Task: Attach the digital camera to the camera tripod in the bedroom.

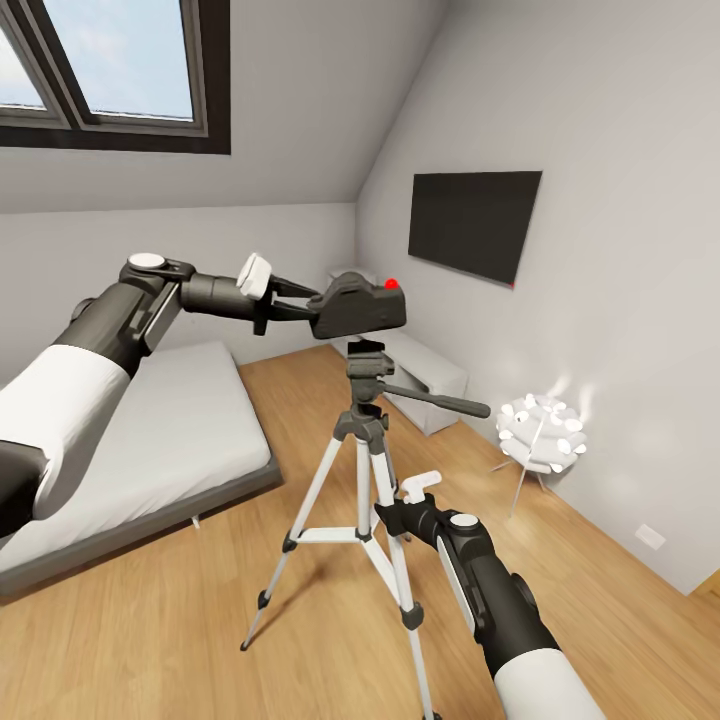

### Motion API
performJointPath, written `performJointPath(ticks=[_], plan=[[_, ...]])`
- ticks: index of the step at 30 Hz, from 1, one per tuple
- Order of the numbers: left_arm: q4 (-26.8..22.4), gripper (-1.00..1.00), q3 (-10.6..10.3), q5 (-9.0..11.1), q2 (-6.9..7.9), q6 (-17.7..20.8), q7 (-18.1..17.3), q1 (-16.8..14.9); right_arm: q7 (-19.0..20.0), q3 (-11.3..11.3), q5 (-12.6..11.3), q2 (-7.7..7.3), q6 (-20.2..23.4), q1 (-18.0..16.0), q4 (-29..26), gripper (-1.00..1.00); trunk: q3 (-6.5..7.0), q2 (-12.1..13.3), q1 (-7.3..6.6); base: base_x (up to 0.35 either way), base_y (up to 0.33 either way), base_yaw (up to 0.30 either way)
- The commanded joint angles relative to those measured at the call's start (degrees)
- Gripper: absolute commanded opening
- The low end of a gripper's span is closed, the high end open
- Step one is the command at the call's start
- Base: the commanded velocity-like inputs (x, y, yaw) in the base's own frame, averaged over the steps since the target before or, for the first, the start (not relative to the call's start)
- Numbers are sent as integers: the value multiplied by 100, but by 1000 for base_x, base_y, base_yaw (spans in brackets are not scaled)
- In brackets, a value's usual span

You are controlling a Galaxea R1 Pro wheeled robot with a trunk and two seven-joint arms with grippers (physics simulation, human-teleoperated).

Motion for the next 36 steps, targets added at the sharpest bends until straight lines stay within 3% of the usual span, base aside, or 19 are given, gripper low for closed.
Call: performJointPath(ticks=[1, 36], plan=[[-3, -100, -38, 53, 13, 43, -12, -9, 41, -5, 33, 4, 24, -6, -12, -100, -13, -14, 4, 0, 0, 0], [-42, -100, -68, 32, 6, 49, -28, -9, 33, 2, 39, 4, 18, -6, -12, -100, -13, -14, 4, 0, 0, 0]])
